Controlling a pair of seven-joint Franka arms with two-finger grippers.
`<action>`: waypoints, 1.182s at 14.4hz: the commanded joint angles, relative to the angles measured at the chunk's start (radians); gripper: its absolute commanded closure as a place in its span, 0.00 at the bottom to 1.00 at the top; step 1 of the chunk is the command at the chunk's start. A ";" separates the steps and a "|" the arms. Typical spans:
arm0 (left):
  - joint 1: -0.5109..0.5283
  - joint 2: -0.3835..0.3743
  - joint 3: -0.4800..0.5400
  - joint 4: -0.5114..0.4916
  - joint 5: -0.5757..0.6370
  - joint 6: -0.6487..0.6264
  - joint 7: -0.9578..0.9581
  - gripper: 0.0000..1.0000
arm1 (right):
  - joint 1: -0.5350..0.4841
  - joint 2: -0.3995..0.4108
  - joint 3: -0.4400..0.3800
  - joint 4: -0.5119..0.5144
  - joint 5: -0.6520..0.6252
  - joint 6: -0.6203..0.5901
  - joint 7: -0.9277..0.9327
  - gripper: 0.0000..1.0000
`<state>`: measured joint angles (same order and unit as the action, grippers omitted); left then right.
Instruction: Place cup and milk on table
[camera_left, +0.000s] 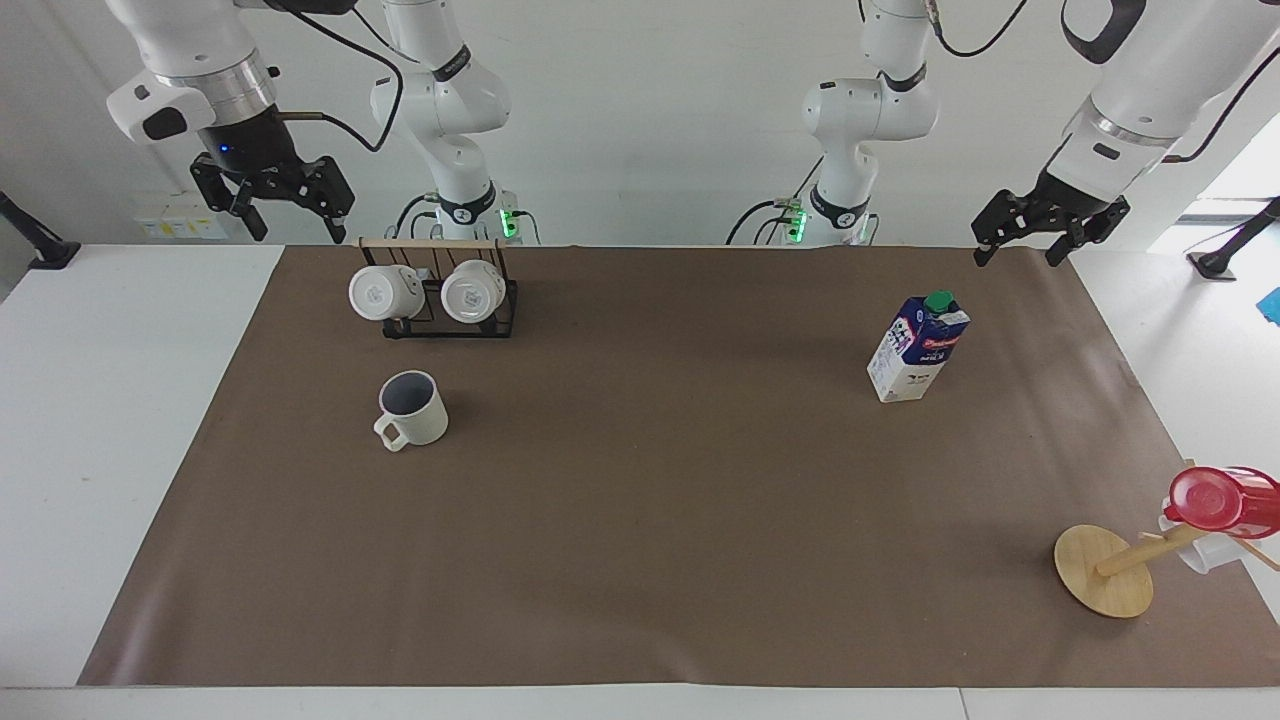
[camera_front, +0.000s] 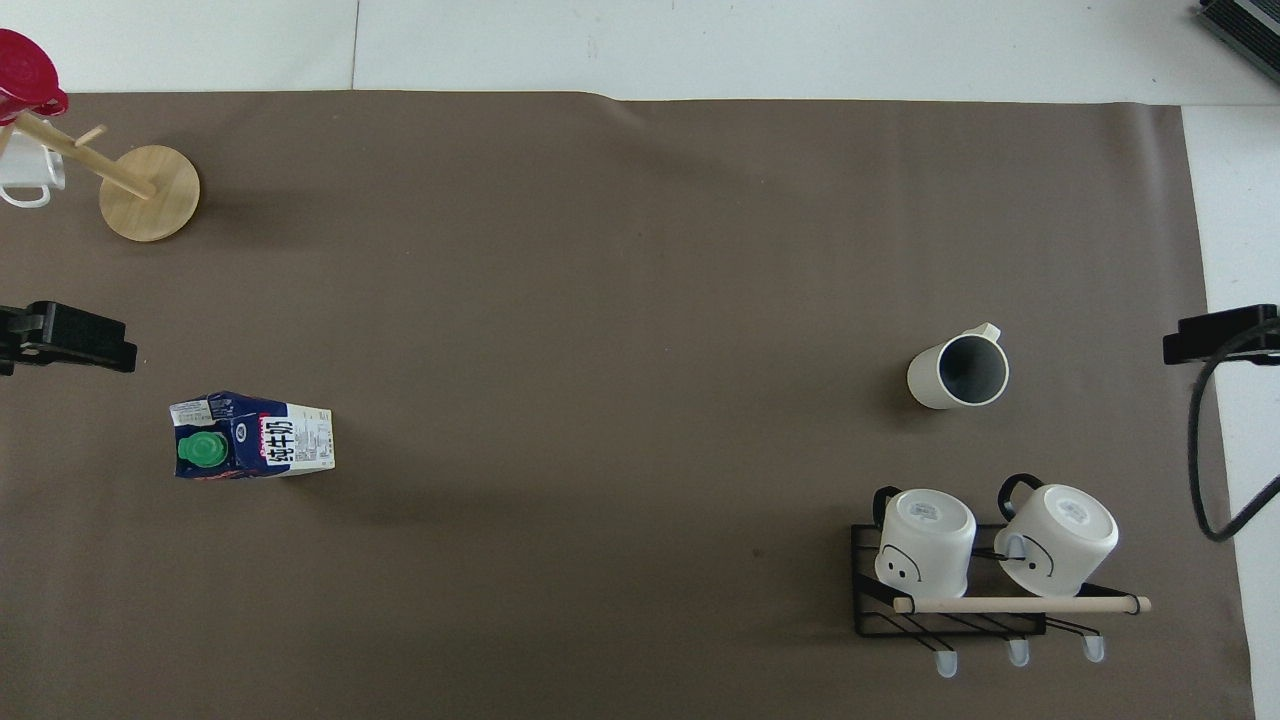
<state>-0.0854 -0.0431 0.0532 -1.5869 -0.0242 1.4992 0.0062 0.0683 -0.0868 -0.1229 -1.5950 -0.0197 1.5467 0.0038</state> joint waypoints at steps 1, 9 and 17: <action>-0.001 -0.003 0.001 0.013 0.013 -0.011 -0.009 0.00 | -0.010 -0.004 0.005 -0.013 -0.009 0.016 -0.002 0.00; -0.001 -0.003 0.001 0.013 0.013 -0.011 -0.009 0.00 | -0.008 -0.002 0.006 -0.025 -0.005 0.059 0.042 0.00; -0.001 -0.003 0.001 0.013 0.013 -0.011 -0.009 0.00 | -0.007 -0.002 0.006 -0.028 -0.005 0.059 0.039 0.00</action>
<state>-0.0854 -0.0431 0.0532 -1.5869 -0.0242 1.4992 0.0062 0.0681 -0.0817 -0.1228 -1.6046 -0.0201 1.5826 0.0307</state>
